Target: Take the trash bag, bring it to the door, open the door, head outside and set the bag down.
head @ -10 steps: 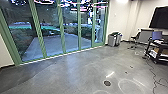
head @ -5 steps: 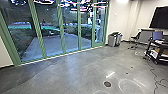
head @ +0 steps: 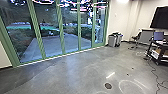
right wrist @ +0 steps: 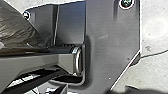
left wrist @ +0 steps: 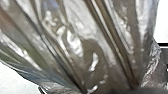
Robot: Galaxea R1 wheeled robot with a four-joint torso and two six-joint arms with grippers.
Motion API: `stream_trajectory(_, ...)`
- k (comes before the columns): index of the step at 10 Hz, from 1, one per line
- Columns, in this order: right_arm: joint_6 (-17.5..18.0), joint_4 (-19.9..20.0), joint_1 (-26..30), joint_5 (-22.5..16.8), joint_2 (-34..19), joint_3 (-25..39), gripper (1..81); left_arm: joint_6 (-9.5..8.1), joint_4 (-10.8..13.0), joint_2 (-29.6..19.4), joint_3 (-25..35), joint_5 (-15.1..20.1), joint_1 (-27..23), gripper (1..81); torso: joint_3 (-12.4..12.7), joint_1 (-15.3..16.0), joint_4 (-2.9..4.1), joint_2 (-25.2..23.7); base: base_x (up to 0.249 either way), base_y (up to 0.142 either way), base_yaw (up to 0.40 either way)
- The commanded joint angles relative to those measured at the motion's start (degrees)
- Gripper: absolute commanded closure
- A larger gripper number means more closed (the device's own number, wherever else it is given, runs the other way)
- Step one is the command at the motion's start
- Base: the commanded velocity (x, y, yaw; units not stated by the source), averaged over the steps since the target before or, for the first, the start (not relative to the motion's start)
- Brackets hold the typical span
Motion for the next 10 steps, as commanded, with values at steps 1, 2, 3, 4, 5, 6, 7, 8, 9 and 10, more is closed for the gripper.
stream_trajectory(1, -0.1, -0.2, 2.7, -3.6, -0.1, 0.1, 1.0, 0.16, 0.0, -0.5, -0.1, 4.9, -2.9, 81.1, 0.0, 0.0, 0.00, 0.0, 0.114, 0.000, 0.000)
stream_trajectory(2, -0.1, -0.2, 2.8, -3.6, -0.1, 0.1, 1.0, 0.16, 0.0, -0.4, -0.1, 4.9, -2.9, 81.1, 0.0, 0.0, 0.00, 0.0, 0.114, 0.000, 0.000)
stream_trajectory(3, -0.1, -0.2, 2.8, -3.6, -0.1, 0.1, 1.0, 0.16, 0.0, -0.3, -0.1, 4.9, -2.9, 81.1, 0.0, 0.0, 0.00, 0.0, 0.116, 0.000, 0.000)
stream_trajectory(4, -0.1, -0.2, 2.8, -3.6, -0.1, 0.1, 1.0, 0.16, 0.1, -0.3, -0.1, 4.9, -2.9, 81.1, 0.0, 0.0, 0.00, 0.0, 0.116, 0.000, 0.000)
stream_trajectory(5, -0.1, -0.3, 2.8, -3.6, -0.1, 0.1, 1.0, 0.16, 0.1, -0.3, -0.1, 5.0, -3.0, 81.1, 0.0, 0.0, 0.00, 0.0, 0.117, 0.000, 0.000)
stream_trajectory(6, -0.1, -0.3, 2.8, -3.6, -0.1, 0.1, 1.0, 0.16, 0.1, -0.3, -0.1, 5.0, -3.0, 81.1, 0.0, 0.0, 0.00, 0.0, 0.117, 0.000, 0.000)
stream_trajectory(7, -0.1, -0.3, 2.8, -3.6, -0.1, 0.1, 1.0, 0.16, 0.1, -0.3, -0.1, 4.9, -3.0, 81.1, 0.0, 0.0, 0.00, 0.0, 0.126, 0.000, 0.000)
stream_trajectory(8, -0.1, -0.3, 2.8, -3.6, -0.1, 0.1, 1.0, 0.16, 0.1, -0.3, -0.1, 4.9, -3.0, 81.1, 0.0, 0.0, 0.00, 0.0, 0.127, 0.000, 0.000)
stream_trajectory(9, -0.1, -0.3, 2.8, -3.6, -0.1, 0.1, 1.0, 0.16, 0.1, -0.2, -0.1, 4.9, -3.0, 81.1, 0.0, 0.0, 0.00, 0.0, 0.127, 0.000, 0.000)
stream_trajectory(10, -0.1, -0.2, 2.8, -3.6, -0.1, 0.1, 1.0, 0.16, 0.1, -0.3, -0.1, 4.9, -3.0, 81.1, 0.0, 0.0, 0.00, 0.0, 0.131, 0.000, 0.000)
